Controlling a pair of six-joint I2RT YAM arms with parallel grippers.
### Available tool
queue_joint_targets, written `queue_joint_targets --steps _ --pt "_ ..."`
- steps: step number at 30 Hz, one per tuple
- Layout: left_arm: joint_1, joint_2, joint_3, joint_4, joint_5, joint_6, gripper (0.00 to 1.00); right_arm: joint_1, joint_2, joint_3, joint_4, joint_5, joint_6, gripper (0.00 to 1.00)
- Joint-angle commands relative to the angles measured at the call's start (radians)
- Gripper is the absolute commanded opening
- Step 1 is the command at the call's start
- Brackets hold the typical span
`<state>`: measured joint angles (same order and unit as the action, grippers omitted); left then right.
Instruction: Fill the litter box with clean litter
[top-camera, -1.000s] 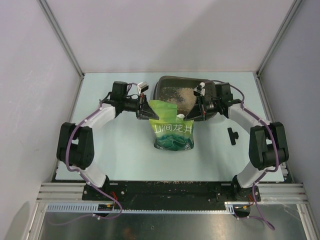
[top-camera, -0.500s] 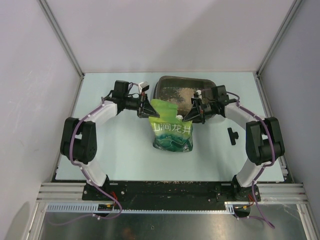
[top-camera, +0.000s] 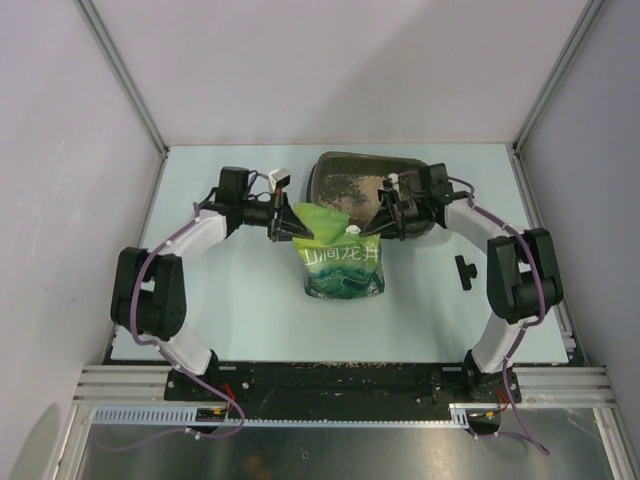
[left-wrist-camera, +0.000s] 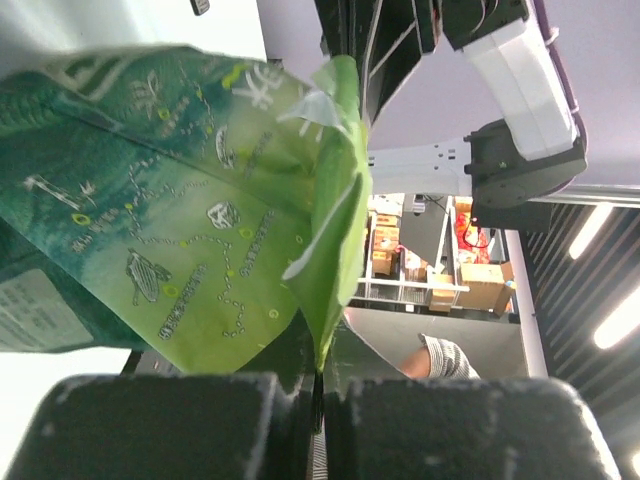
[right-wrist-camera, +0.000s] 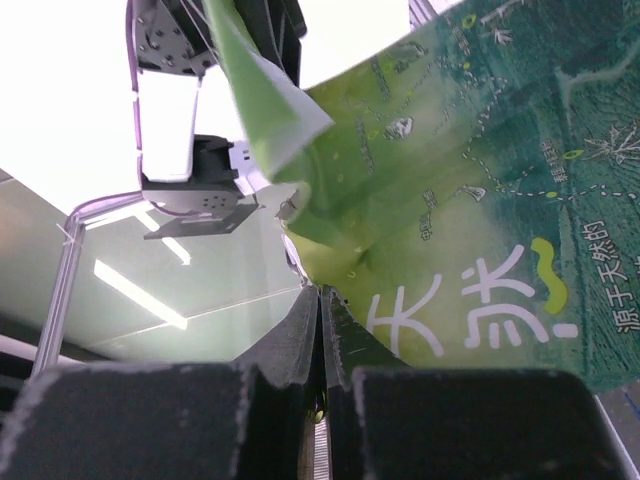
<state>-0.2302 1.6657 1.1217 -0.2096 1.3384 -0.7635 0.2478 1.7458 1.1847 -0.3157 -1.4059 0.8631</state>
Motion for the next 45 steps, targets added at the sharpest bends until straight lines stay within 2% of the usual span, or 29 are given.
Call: queue_joint_targets --steps 1,5,9,14,19,20,21,22,24,27,29,30,31,32,33,34,35,36,38,40,42,45 --pt "0.023 -0.126 -0.052 0.012 0.056 -0.037 0.0 0.048 0.05 0.147 0.136 -0.208 0.117 0.0" --pt "0.066 -0.139 -0.06 0.01 0.036 -0.024 0.0 0.067 0.084 0.164 0.161 -0.229 0.122 0.0" --pt "0.101 -0.103 -0.013 0.012 -0.042 0.013 0.0 0.053 0.098 0.164 0.054 -0.248 0.042 0.0" --pt "0.157 -0.064 0.069 0.009 -0.054 0.032 0.0 0.001 0.103 0.164 -0.061 -0.246 0.002 0.0" --pt "0.161 -0.078 -0.011 0.004 -0.083 0.023 0.0 0.018 0.095 0.158 -0.16 -0.246 -0.053 0.0" --pt "0.161 -0.089 -0.023 0.004 -0.088 0.041 0.03 0.027 0.095 0.155 -0.167 -0.246 -0.055 0.0" --pt "0.163 -0.096 -0.022 0.007 -0.09 0.055 0.1 0.033 0.098 0.151 -0.164 -0.246 -0.053 0.0" --pt "0.167 -0.104 -0.014 0.003 -0.094 0.072 0.26 0.033 0.098 0.148 -0.157 -0.246 -0.047 0.0" --pt "0.18 -0.144 0.029 -0.001 -0.11 0.156 0.43 0.034 0.103 0.147 -0.126 -0.243 -0.029 0.0" --pt "0.209 -0.22 0.114 -0.089 -0.189 0.361 0.57 0.036 0.109 0.148 -0.099 -0.237 -0.009 0.0" --pt "0.212 -0.268 0.165 -0.157 -0.266 0.583 0.63 0.038 0.107 0.148 -0.085 -0.237 -0.004 0.0" --pt "0.209 -0.344 0.171 -0.18 -0.3 0.671 0.64 0.038 0.107 0.148 -0.083 -0.237 -0.003 0.0" --pt "0.184 -0.387 0.165 -0.185 -0.332 0.829 0.67 0.038 0.104 0.147 -0.088 -0.237 -0.006 0.0" --pt "0.16 -0.44 0.139 -0.186 -0.372 0.913 0.7 0.036 0.103 0.147 -0.091 -0.237 -0.009 0.0" --pt "0.087 -0.522 0.124 -0.192 -0.454 1.006 0.75 0.036 0.103 0.147 -0.089 -0.234 -0.007 0.0" --pt "0.04 -0.565 0.103 -0.204 -0.503 1.191 0.77 0.033 0.103 0.147 -0.088 -0.232 -0.009 0.0" --pt "-0.006 -0.598 0.052 -0.214 -0.536 1.281 0.79 0.031 0.103 0.148 -0.082 -0.232 -0.006 0.0" --pt "-0.103 -0.622 0.027 -0.223 -0.601 1.37 0.8 0.031 0.104 0.147 -0.079 -0.231 -0.006 0.0" --pt "-0.188 -0.656 -0.031 -0.251 -0.66 1.577 0.79 0.031 0.109 0.147 -0.057 -0.229 0.01 0.0" --pt "-0.274 -0.635 -0.048 -0.258 -0.709 1.691 0.72 0.031 0.109 0.148 -0.04 -0.226 0.02 0.0" --pt "-0.331 -0.603 -0.048 -0.258 -0.726 1.745 0.62 0.033 0.107 0.147 -0.04 -0.226 0.02 0.0" --pt "-0.385 -0.532 -0.033 -0.258 -0.775 1.811 0.54 0.033 0.1 0.145 -0.046 -0.228 0.014 0.0"
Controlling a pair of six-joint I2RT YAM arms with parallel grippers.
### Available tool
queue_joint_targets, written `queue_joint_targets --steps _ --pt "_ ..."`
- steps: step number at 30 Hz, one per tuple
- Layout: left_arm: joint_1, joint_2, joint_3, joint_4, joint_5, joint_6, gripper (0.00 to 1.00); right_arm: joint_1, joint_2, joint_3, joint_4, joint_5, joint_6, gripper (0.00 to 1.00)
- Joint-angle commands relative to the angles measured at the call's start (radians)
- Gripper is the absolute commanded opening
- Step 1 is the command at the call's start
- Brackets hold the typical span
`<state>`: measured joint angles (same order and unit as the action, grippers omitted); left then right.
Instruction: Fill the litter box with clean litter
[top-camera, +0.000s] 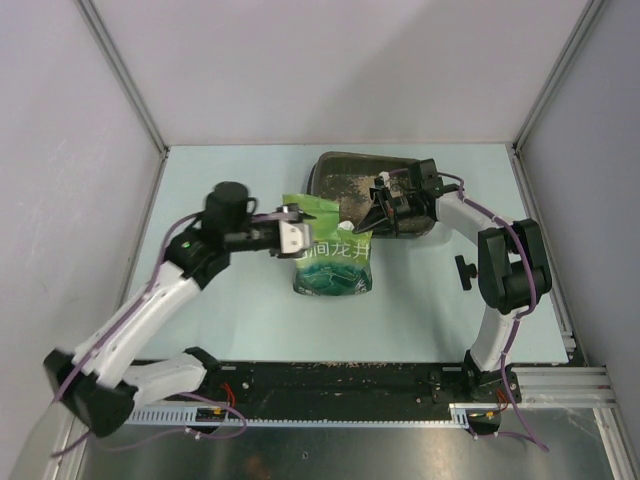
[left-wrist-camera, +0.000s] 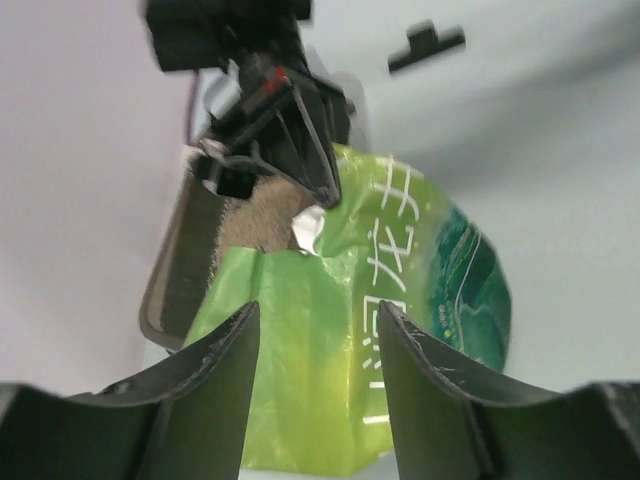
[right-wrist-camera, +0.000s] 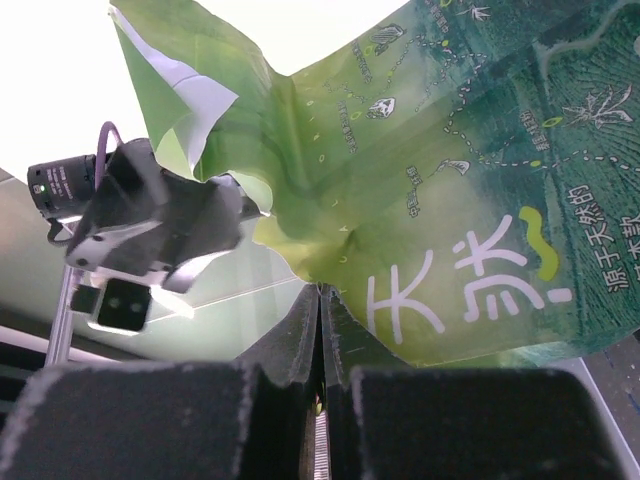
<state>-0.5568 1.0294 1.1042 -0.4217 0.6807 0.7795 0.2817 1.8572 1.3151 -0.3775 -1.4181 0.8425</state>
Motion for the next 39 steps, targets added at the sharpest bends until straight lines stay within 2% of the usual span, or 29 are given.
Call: queue_joint_targets --steps 1,5,14,22,33,37,39 --pt "-0.069 0.121 -0.012 -0.045 -0.128 0.305 0.54 -0.003 -0.013 0.01 0.011 -0.216 0.035 0.0" --pt "-0.115 0.175 -0.029 -0.023 -0.176 0.357 0.52 -0.001 -0.024 -0.008 -0.004 -0.217 0.029 0.0" --pt "-0.144 0.204 -0.076 0.077 -0.269 0.342 0.5 -0.006 -0.032 -0.037 -0.003 -0.217 0.03 0.0" --pt "-0.143 0.228 -0.116 0.081 -0.267 0.359 0.51 -0.01 -0.024 -0.036 -0.014 -0.214 0.03 0.0" --pt "-0.143 0.281 -0.092 0.067 -0.339 0.29 0.26 -0.036 -0.009 -0.037 -0.029 -0.202 0.001 0.0" --pt "-0.14 0.281 -0.073 0.066 -0.354 0.245 0.18 -0.09 -0.035 -0.034 0.077 -0.15 -0.002 0.23" --pt "-0.126 0.287 -0.067 0.067 -0.352 0.195 0.15 -0.143 -0.056 -0.002 0.084 -0.121 -0.067 0.26"
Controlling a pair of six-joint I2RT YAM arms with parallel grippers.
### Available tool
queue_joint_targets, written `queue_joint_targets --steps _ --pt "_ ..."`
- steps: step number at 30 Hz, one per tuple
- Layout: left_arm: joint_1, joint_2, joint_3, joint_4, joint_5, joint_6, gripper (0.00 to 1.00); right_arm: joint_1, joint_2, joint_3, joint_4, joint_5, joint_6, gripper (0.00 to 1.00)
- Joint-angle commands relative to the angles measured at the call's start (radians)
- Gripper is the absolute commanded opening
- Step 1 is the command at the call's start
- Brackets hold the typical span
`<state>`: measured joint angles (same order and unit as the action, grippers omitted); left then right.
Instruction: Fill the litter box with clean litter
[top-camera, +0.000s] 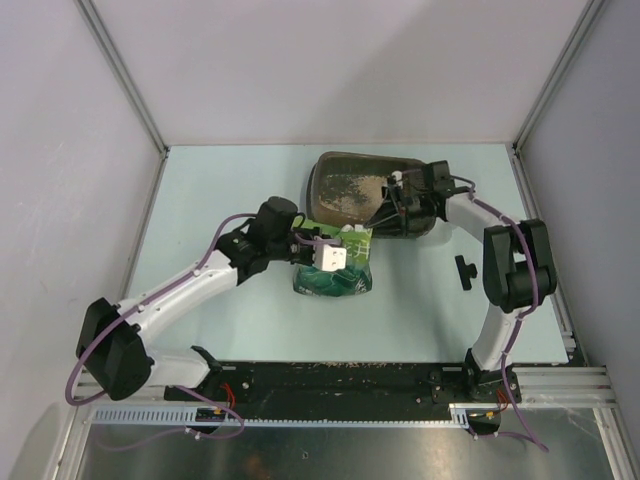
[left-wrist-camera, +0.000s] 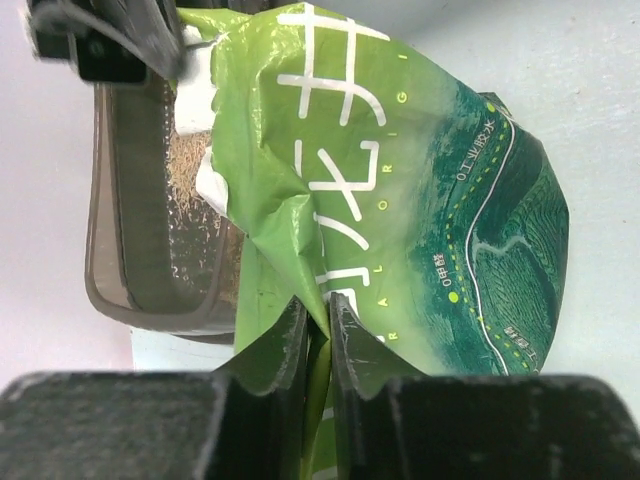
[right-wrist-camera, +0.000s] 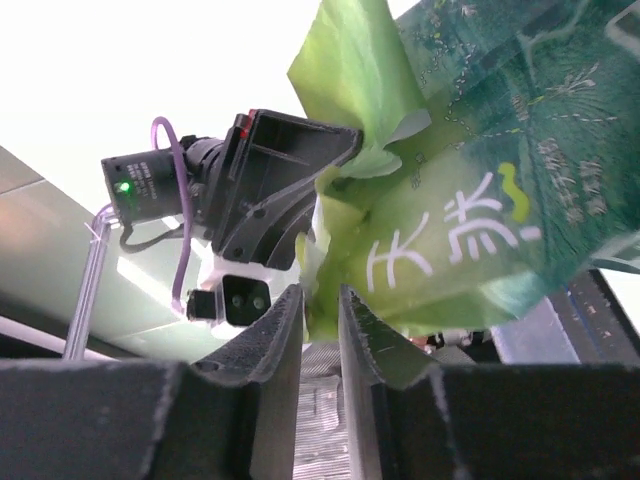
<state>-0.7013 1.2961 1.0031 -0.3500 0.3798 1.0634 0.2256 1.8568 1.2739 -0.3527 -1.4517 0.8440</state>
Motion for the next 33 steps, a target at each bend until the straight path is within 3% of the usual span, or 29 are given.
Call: queue_joint_targets --steps 1,4,6,7,8,10,11,16,17,20,24,33 --pt "0.025 0.02 0.043 -0.009 -0.048 -0.108 0.14 -0.104 -0.062 0.053 0.061 -0.063 -0.085 0.29" --pt "0.051 0.028 0.063 -0.012 -0.027 -0.187 0.11 -0.167 -0.094 0.125 -0.012 0.02 -0.256 0.35" --pt "0.068 0.032 0.072 -0.012 -0.003 -0.247 0.11 -0.189 -0.107 0.245 -0.223 0.101 -0.424 0.38" --pt "0.072 0.037 0.08 -0.012 0.005 -0.266 0.11 -0.187 -0.108 0.321 -0.34 0.22 -0.737 0.41" --pt "0.082 0.04 0.083 -0.014 0.019 -0.301 0.12 -0.172 -0.113 0.384 -0.543 0.282 -0.875 0.42" --pt "0.089 0.046 0.092 -0.012 0.047 -0.332 0.11 -0.106 -0.171 0.458 -0.617 0.428 -1.152 0.42" --pt "0.094 0.054 0.095 -0.014 0.054 -0.356 0.12 -0.079 -0.218 0.44 -0.58 0.48 -1.213 0.42" --pt "0.112 0.066 0.115 -0.014 0.096 -0.407 0.13 0.159 -0.546 0.049 -0.278 0.803 -1.509 0.47" --pt "0.117 0.069 0.117 -0.014 0.099 -0.419 0.13 0.244 -0.615 0.006 -0.188 0.847 -1.552 0.48" --pt "0.134 0.074 0.12 -0.014 0.113 -0.44 0.13 0.348 -0.682 -0.099 -0.077 0.958 -1.594 0.48" --pt "0.148 0.077 0.118 -0.014 0.133 -0.457 0.13 0.428 -0.685 -0.157 -0.023 1.04 -1.652 0.5" --pt "0.152 0.089 0.134 -0.01 0.156 -0.482 0.13 0.462 -0.63 -0.211 0.089 1.071 -1.708 0.53"
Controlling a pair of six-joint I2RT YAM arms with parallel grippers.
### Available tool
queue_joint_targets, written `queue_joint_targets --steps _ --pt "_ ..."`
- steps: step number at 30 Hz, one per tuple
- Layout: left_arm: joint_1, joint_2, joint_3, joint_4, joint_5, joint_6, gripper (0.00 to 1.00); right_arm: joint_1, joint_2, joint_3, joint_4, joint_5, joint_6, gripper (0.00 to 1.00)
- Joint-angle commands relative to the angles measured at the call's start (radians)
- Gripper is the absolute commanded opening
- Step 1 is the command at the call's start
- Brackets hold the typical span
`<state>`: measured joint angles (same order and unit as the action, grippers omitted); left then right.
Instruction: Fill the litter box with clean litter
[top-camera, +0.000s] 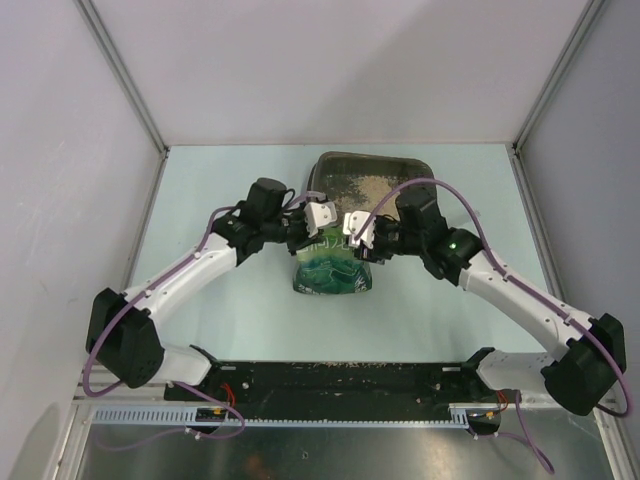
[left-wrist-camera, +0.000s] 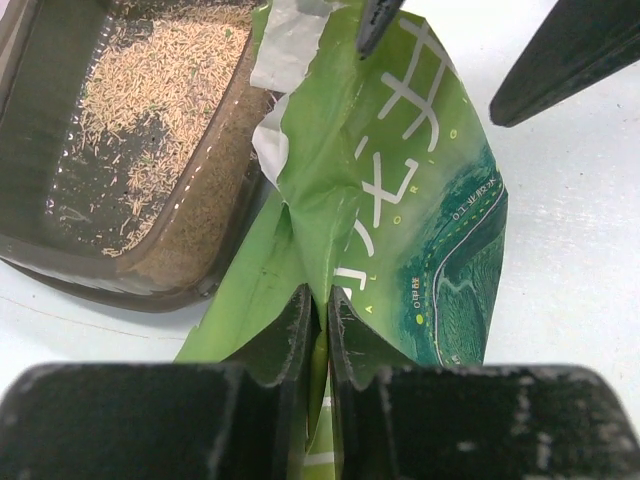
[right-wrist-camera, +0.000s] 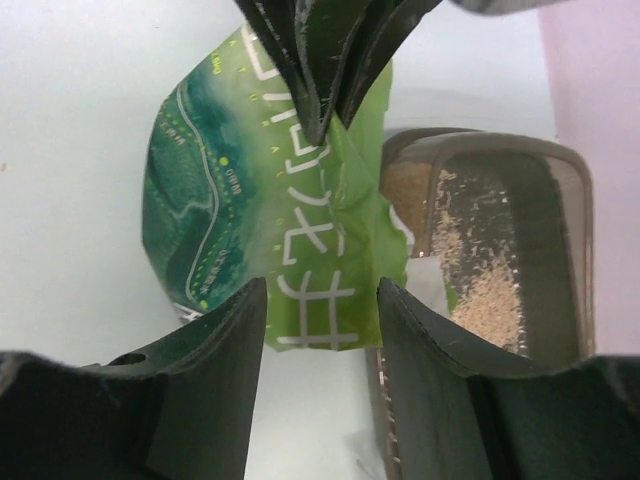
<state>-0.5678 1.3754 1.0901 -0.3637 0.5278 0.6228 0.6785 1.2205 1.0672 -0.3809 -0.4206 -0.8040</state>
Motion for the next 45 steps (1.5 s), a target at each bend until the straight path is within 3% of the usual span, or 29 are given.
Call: queue_joint_targets --steps 1,29,36,39,42,45 --pt "0.019 0.011 0.047 0.002 0.008 -0.043 0.13 0.007 0.011 -0.007 0.132 0.039 -0.078 0.54" --pt "0.048 0.028 0.06 0.0 0.066 -0.071 0.13 -0.099 0.149 -0.019 0.086 -0.127 -0.156 0.51" --pt "0.106 0.013 0.042 -0.081 0.103 0.043 0.39 -0.109 0.168 -0.009 0.033 -0.135 -0.167 0.43" --pt "0.121 0.017 0.031 -0.138 0.107 0.139 0.42 -0.117 0.192 0.013 -0.002 -0.145 -0.158 0.4" --pt "0.123 0.028 0.028 -0.175 0.089 0.209 0.4 -0.119 0.212 0.03 -0.013 -0.152 -0.141 0.34" --pt "0.132 0.056 0.053 -0.225 0.093 0.232 0.27 -0.137 0.232 0.063 -0.024 -0.173 -0.097 0.26"
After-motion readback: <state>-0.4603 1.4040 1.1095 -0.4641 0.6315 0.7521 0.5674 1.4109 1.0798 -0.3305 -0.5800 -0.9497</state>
